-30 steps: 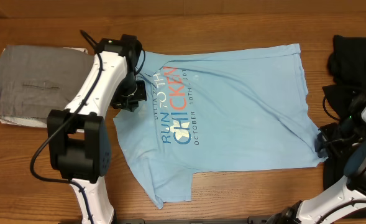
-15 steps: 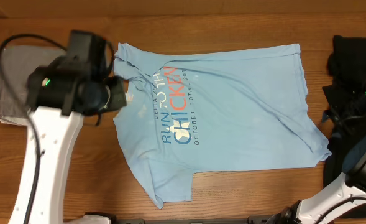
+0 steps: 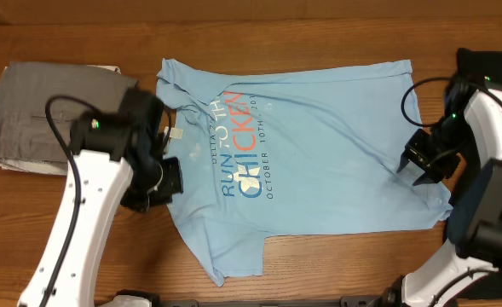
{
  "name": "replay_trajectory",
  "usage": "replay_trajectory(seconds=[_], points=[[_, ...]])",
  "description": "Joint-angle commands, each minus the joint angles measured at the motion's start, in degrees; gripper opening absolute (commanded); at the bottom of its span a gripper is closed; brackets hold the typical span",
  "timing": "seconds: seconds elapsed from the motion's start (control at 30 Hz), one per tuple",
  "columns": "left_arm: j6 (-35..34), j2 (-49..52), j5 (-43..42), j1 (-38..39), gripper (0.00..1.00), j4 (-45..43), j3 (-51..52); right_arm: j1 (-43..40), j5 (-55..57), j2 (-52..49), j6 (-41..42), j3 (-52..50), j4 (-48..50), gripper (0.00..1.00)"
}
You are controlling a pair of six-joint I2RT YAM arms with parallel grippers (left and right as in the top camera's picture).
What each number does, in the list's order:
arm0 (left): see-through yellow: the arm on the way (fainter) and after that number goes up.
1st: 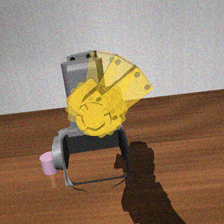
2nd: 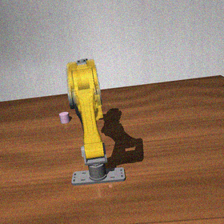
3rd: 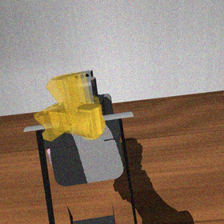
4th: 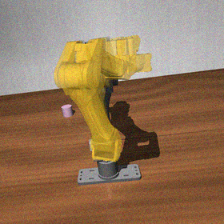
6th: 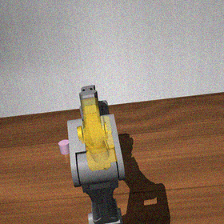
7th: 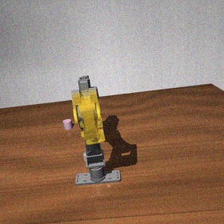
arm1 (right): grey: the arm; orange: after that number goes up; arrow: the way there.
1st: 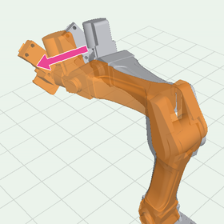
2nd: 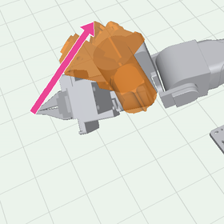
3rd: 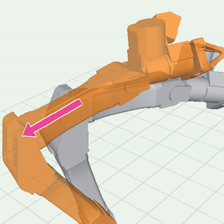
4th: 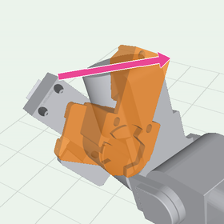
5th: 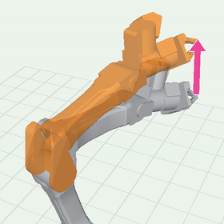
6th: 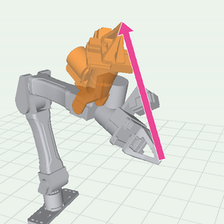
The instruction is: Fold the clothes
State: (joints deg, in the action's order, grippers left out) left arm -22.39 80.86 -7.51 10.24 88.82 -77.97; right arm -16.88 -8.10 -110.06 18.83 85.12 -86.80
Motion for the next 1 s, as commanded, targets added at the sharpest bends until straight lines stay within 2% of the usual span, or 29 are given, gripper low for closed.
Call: replay_trajectory(seconds=[0.0,0.13,0.23,0.3,0.33,0.43,0.53,0.67,0.77,0.8,0.83,0.97], points=[[-3.61,-10.71,1.27,-0.90,0.04,-2.21,5.05,-0.61,1.14,7.93,0.59,-4.55,1.09,0.45],[-6.16,-17.55,1.95,-1.27,0.17,-3.76,8.96,-1.90,0.94,15.54,3.06,-12.04,6.75,0.47],[-6.14,-17.81,0.48,-1.18,0.20,-4.85,11.30,-3.26,0.70,18.78,3.80,-15.17,11.08,0.49],[-6.10,-16.06,2.91,-1.25,0.21,-8.07,12.26,-3.61,0.46,18.60,3.91,-15.26,12.70,0.49],[-6.08,-14.53,4.63,-1.29,0.19,-10.47,12.22,-3.61,0.44,18.45,3.91,-15.26,13.51,0.50],[-5.95,-8.74,4.90,-1.29,0.04,-19.19,11.21,-3.61,0.31,18.38,3.91,-15.26,14.88,0.51],[-5.20,-0.04,3.80,-1.31,0.04,-25.00,7.50,-3.61,0.24,18.38,3.91,-15.26,15.54,0.55],[-1.16,15.17,6.64,-1.38,0.04,-25.05,-5.11,-3.58,-2.54,18.38,3.67,-15.26,16.37,0.56],[-1.38,25.49,6.47,-1.64,0.04,-24.94,-18.45,-3.58,-2.54,18.38,3.69,-15.28,16.48,0.66],[-1.88,27.71,6.05,-1.66,0.05,-25.57,-21.46,-3.58,-2.54,18.38,3.72,-15.28,16.48,0.74],[-2.71,30.08,5.42,-1.66,0.04,-26.51,-24.46,-3.54,-2.54,18.38,3.72,-15.28,16.48,1.00],[-4.55,36.52,2.27,-1.68,0.04,-31.04,-30.62,-3.54,-2.51,18.38,3.69,-15.28,16.50,1.00]])
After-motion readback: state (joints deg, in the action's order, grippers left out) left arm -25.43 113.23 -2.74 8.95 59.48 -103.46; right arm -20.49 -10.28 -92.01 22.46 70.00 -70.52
